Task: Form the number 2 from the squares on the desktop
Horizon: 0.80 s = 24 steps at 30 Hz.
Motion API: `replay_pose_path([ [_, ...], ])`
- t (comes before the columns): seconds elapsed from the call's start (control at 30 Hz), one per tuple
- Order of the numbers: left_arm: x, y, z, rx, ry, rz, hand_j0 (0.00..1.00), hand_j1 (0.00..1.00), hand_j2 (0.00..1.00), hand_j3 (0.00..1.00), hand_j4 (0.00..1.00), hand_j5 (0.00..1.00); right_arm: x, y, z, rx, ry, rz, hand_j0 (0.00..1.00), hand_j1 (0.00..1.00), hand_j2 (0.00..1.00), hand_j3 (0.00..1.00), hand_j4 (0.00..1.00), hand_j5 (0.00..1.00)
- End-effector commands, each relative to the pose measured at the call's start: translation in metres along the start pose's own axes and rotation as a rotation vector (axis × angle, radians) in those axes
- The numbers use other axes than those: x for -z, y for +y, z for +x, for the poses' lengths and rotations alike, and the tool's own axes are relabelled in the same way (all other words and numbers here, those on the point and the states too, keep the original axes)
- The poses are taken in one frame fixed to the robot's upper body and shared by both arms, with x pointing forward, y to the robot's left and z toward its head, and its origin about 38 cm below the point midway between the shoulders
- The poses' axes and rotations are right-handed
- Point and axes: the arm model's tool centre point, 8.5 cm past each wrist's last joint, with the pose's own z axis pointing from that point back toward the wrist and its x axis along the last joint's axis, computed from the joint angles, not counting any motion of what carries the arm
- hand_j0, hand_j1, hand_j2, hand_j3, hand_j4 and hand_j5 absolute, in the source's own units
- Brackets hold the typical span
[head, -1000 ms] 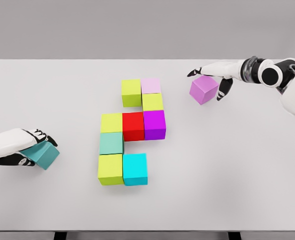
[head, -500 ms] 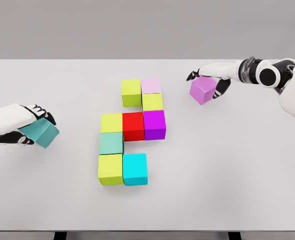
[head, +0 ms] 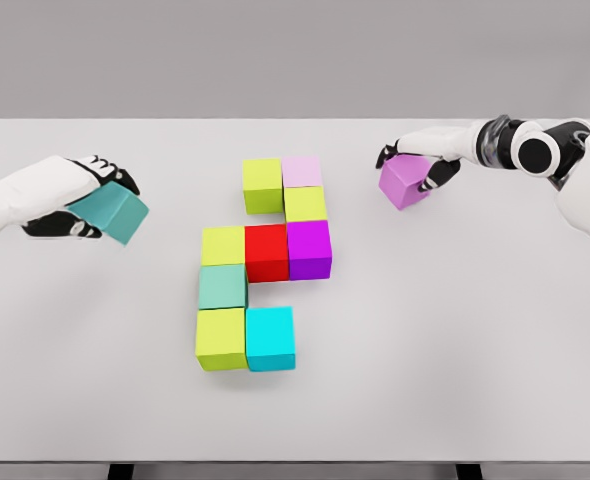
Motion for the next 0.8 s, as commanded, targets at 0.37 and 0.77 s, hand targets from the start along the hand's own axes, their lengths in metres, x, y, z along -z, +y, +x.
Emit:
replay_pose_path([
  [0.37, 0.056, -0.005, -0.015, -0.066, 0.062, 0.074, 0.35, 0.35, 0.35, 0.35, 0.35, 0.35, -0.004, -0.001, 0.003, -0.034, -0.052, -0.006, 0.63, 0.63, 0.63, 0.63, 0.63, 0.63],
  [0.77, 0.109, -0.010, -0.019, -0.119, 0.110, 0.073, 0.35, 0.35, 0.35, 0.35, 0.35, 0.35, -0.020, -0.001, 0.000, -0.123, -0.141, -0.010, 0.60, 0.60, 0.60, 0.60, 0.60, 0.60],
])
